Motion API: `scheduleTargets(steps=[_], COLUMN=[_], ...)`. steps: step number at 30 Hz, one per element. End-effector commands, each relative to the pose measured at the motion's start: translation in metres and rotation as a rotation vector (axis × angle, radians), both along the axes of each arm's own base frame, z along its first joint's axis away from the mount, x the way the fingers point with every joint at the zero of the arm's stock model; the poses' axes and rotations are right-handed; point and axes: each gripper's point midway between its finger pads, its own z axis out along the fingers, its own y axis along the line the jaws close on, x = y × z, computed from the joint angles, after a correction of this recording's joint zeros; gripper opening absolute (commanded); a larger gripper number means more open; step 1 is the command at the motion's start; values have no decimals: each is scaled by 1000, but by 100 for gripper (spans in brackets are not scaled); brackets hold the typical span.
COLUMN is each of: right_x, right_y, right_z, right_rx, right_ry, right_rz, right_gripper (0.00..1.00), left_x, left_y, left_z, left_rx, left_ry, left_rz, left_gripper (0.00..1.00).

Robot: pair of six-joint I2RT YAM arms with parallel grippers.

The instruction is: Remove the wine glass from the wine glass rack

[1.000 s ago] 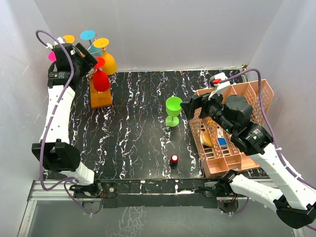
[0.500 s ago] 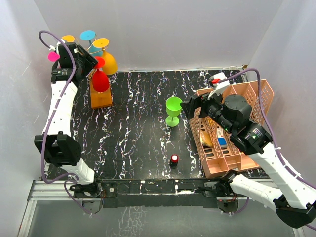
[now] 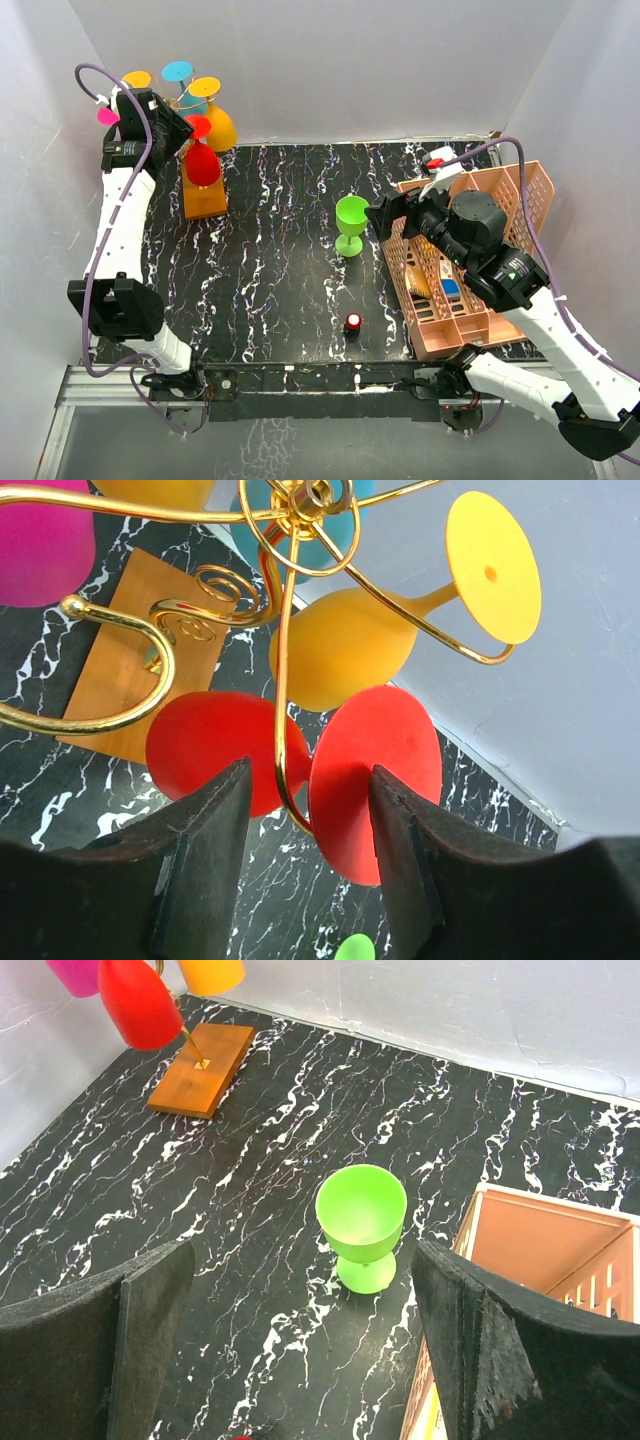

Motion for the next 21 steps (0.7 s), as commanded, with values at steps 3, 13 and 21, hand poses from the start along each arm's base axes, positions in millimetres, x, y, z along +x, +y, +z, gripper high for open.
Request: scheduleTargets(steps=[3,13,21], right_x=[2,0,-1], right_y=[-4,-8,-9], right_z=[8,9,10], right_rx=[17,20,25], right_ry=[-33,-37,-39], right_rz=[-19,-35,-35], right_gripper=[99,99,99], left_x=[-19,-22,-27], left_y=[5,5,8], left_z=[8,6,11], left_rx=[34,36,63], left_ry=[7,22,24], left_rz=[16,14,14], left_gripper=[43,33,26])
